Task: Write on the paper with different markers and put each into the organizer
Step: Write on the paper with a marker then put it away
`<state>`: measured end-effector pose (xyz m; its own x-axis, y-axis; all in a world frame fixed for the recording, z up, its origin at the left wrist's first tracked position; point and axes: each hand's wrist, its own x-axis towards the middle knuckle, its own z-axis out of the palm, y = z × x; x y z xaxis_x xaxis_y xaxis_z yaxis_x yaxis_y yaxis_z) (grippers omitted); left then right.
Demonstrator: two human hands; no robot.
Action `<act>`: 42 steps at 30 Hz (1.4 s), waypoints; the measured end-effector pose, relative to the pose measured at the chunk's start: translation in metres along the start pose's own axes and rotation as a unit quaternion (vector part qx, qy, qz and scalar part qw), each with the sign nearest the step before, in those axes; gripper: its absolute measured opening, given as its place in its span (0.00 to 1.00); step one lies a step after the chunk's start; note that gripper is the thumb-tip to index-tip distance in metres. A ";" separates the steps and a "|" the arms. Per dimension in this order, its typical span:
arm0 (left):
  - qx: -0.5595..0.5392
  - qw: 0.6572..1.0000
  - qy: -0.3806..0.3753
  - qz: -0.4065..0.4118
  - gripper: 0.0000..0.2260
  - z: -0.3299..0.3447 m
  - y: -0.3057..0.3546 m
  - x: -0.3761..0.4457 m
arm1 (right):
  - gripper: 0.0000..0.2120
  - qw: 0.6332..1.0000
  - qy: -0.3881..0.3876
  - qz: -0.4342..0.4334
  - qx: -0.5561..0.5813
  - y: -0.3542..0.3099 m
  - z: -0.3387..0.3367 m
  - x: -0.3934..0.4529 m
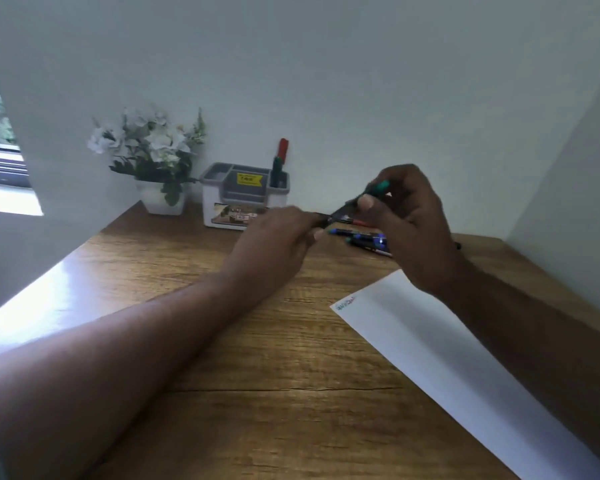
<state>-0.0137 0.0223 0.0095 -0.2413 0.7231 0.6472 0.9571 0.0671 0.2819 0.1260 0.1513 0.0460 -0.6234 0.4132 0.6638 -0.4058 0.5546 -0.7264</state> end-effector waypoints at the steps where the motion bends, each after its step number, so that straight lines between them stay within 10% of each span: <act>1: -0.010 1.000 -0.009 0.015 0.12 0.002 0.007 -0.001 | 0.09 0.998 0.012 0.035 0.051 -0.003 -0.006 -0.006; 12: -0.155 0.975 -0.122 0.103 0.08 0.010 0.033 -0.012 | 0.18 0.963 -0.162 0.212 0.029 0.000 -0.019 -0.033; 18: -0.168 0.975 -0.115 -0.093 0.19 0.001 0.007 -0.009 | 0.22 0.945 0.082 0.247 0.196 -0.015 -0.079 -0.013; 27: -0.101 0.950 -0.288 0.063 0.12 0.012 -0.003 -0.006 | 0.09 0.936 0.019 0.327 0.124 0.028 -0.044 -0.039; 42: -0.115 0.946 -0.296 0.070 0.12 0.014 -0.007 -0.002 | 0.07 0.960 -0.060 0.273 -0.009 0.029 -0.039 -0.046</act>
<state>-0.0173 0.0297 -0.0039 0.0819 0.9765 0.1993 0.8960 -0.1598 0.4144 0.1692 0.1768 0.0014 -0.8127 0.5604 0.1597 0.0135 0.2921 -0.9563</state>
